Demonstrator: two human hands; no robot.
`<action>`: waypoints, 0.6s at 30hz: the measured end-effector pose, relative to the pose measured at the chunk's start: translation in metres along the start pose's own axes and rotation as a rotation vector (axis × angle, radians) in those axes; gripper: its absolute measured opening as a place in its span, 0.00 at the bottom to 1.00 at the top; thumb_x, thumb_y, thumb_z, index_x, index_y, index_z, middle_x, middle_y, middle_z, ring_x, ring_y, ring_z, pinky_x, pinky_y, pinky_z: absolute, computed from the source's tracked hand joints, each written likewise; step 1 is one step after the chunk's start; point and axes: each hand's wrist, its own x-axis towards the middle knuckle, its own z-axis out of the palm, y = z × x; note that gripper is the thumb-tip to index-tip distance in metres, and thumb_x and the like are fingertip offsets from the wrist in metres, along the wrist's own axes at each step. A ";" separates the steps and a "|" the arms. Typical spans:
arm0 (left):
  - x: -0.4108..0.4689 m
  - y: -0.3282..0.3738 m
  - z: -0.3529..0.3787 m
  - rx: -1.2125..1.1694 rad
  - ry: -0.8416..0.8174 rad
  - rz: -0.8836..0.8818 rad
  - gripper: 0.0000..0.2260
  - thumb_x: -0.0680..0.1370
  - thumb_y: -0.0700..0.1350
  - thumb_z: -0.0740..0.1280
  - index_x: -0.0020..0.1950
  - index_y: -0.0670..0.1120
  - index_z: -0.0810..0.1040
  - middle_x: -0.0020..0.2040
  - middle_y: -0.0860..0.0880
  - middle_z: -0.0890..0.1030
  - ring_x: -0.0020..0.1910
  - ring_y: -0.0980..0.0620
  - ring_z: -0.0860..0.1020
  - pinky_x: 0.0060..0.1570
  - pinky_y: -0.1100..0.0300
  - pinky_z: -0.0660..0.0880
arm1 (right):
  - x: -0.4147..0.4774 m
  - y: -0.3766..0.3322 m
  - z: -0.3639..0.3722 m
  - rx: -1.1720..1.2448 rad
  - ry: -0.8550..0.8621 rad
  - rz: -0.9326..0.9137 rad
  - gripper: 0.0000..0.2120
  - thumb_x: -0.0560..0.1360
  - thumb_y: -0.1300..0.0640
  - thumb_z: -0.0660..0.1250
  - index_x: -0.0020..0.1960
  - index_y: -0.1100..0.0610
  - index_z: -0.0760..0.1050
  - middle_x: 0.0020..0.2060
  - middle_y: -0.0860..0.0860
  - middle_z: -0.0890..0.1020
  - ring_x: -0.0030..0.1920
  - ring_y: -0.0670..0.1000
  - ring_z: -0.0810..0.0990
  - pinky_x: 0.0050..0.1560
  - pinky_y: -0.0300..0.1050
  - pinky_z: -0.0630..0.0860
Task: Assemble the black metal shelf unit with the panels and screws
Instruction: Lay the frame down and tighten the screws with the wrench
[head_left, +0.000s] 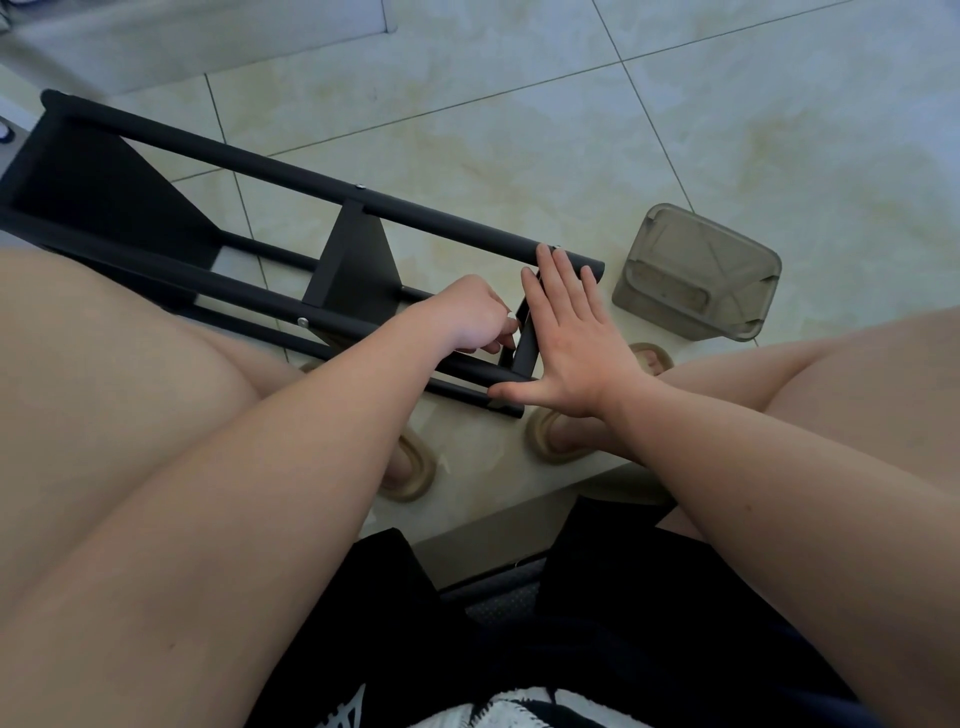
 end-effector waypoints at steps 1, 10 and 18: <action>0.000 0.000 0.000 0.005 -0.005 -0.002 0.08 0.78 0.43 0.65 0.45 0.44 0.84 0.44 0.47 0.87 0.50 0.48 0.85 0.52 0.53 0.78 | 0.000 0.000 0.000 0.000 0.001 0.000 0.65 0.64 0.17 0.51 0.82 0.63 0.42 0.81 0.60 0.37 0.81 0.58 0.34 0.78 0.55 0.31; -0.005 0.004 -0.001 -0.025 -0.021 -0.015 0.07 0.80 0.42 0.65 0.50 0.42 0.82 0.30 0.58 0.83 0.34 0.61 0.82 0.40 0.61 0.74 | 0.001 0.001 0.001 -0.006 0.008 -0.001 0.65 0.64 0.17 0.51 0.82 0.64 0.43 0.81 0.60 0.38 0.81 0.58 0.33 0.79 0.56 0.33; -0.010 0.012 0.000 -0.058 -0.040 -0.074 0.11 0.81 0.41 0.63 0.58 0.38 0.81 0.39 0.53 0.83 0.39 0.56 0.81 0.42 0.60 0.73 | 0.000 0.001 0.003 -0.005 0.015 -0.003 0.65 0.64 0.17 0.51 0.82 0.63 0.43 0.81 0.60 0.38 0.81 0.58 0.34 0.79 0.56 0.33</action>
